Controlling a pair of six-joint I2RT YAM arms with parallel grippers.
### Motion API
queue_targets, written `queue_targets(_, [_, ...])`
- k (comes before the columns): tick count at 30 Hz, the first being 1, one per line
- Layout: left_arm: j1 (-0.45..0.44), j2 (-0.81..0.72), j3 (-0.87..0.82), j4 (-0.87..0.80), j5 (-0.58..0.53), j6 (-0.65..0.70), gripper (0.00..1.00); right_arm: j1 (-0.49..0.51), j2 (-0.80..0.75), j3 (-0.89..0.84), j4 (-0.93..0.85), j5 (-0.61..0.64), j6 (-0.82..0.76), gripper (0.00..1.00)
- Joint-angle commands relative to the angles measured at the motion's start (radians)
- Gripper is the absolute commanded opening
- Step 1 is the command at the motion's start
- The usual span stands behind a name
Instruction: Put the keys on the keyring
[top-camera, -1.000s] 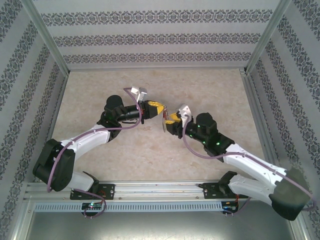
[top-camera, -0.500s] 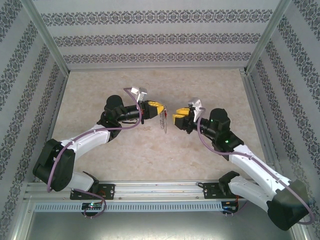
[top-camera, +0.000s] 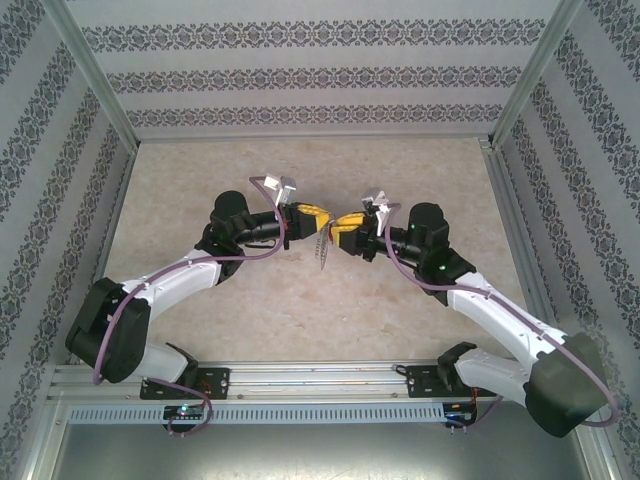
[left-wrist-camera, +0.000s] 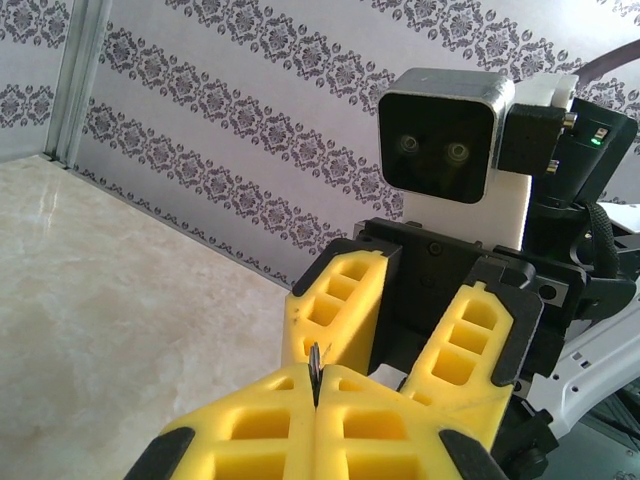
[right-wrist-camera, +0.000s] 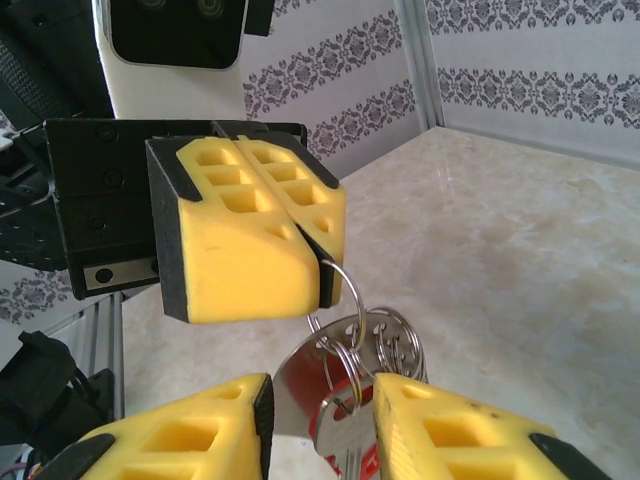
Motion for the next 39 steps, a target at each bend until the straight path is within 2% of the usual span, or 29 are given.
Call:
queue_targets(1, [-0.012,-0.019,0.035,0.018,0.012,0.023,0.0,-0.003,0.017,0.035,0.046,-0.052,0.013,0.29])
queue_targets(10, [-0.012,-0.018,0.037,0.021,0.002,0.025,0.0,0.0,0.015,0.015,0.04,-0.049,0.006,0.0])
queue_targets(26, [-0.014,-0.011,0.033,0.04,0.001,0.018,0.0,0.04,0.04,0.046,-0.002,-0.041,-0.023,0.0])
queue_targets(27, [-0.014,-0.011,0.031,0.041,0.0,0.018,0.0,0.038,0.039,0.042,-0.003,-0.032,-0.022,0.01])
queue_targets(31, [-0.014,-0.013,0.028,0.042,0.0,0.018,0.0,0.006,-0.001,0.023,-0.004,-0.016,-0.01,0.33])
queue_targets(32, [-0.014,-0.014,0.027,0.044,-0.001,0.018,0.0,-0.008,-0.018,0.018,-0.005,-0.015,-0.003,0.37])
queue_targets(35, [-0.014,-0.012,0.025,0.051,-0.003,0.016,0.0,-0.047,-0.071,0.005,-0.008,-0.008,0.019,0.44])
queue_targets(39, [-0.015,-0.006,0.014,0.086,-0.016,-0.003,0.0,-0.1,-0.122,-0.002,0.007,0.018,0.063,0.45])
